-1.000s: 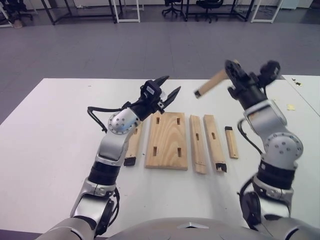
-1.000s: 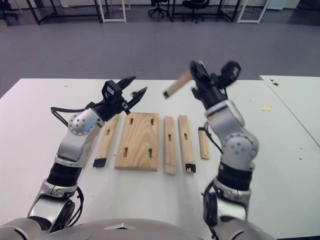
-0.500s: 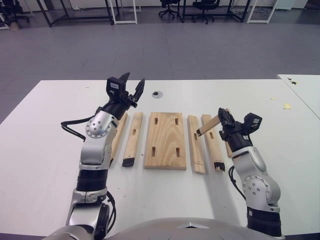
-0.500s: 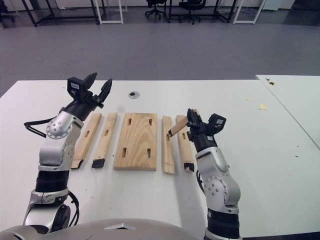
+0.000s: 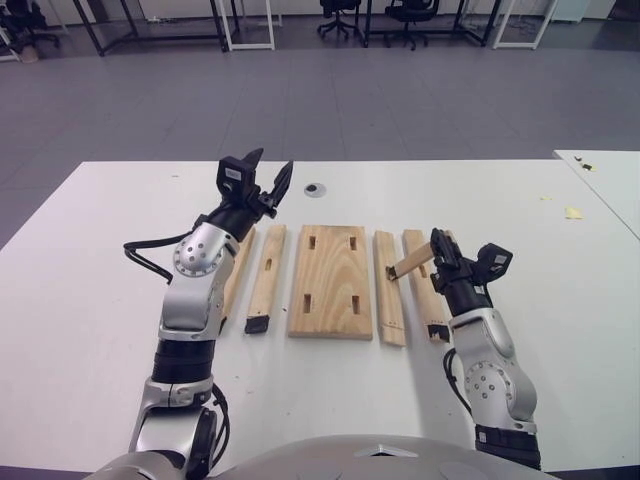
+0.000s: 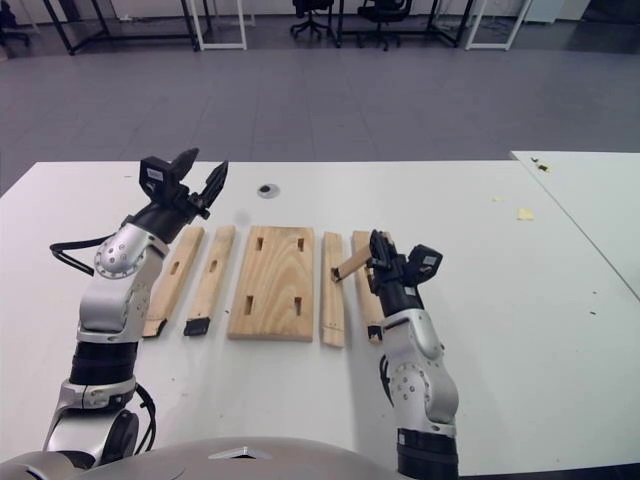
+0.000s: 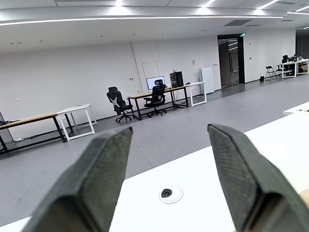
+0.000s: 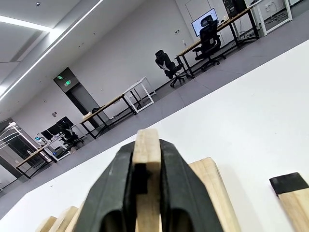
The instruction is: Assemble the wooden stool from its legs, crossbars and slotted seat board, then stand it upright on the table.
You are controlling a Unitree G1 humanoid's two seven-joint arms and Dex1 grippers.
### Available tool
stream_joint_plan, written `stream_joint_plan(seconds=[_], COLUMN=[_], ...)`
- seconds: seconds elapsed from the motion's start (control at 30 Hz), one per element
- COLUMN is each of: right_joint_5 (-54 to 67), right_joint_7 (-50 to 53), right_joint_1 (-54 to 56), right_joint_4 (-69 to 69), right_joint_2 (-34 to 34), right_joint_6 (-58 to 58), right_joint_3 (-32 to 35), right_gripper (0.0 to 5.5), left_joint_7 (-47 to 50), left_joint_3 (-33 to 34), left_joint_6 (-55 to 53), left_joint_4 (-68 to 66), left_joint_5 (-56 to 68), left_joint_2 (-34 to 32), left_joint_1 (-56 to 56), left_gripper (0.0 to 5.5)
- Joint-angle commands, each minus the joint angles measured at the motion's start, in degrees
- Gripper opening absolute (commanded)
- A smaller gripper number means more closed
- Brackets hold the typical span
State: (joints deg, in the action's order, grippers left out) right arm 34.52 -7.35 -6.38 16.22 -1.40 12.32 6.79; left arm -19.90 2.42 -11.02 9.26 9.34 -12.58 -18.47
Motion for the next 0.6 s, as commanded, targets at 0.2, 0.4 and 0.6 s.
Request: stream_joint_plan(seconds=[0.2,0.4,0.6], right_joint_5=[2.89,2.26,-1.31], right_joint_7=[-1.4,-2.15,-2.58], right_joint_1=[2.07,1.88,1.47], right_joint_4=[-1.45,-3.48,-5.82], right_joint_2=[-1.19,-2.12,-1.58], right_joint_6=[0.26,-0.17,-1.65], right_joint_3=[1.61,1.98,1.28], right_gripper=[0.42,0.42,0.42], left_joint_7=[-0.3,-0.32,-0.51], left_joint_3=[-0.93,-1.68,-1.59], left_joint_6=[-0.27,-0.23,-0.12], left_joint_4=[-0.48,-0.7,-1.12], left_joint_5=[0.0,0.08,0.19], left_joint_2=[-0.3,-0.08,-0.33], left_joint_1=[0.88,0.77,0.63], left_gripper=[2.87,2.87,2.87])
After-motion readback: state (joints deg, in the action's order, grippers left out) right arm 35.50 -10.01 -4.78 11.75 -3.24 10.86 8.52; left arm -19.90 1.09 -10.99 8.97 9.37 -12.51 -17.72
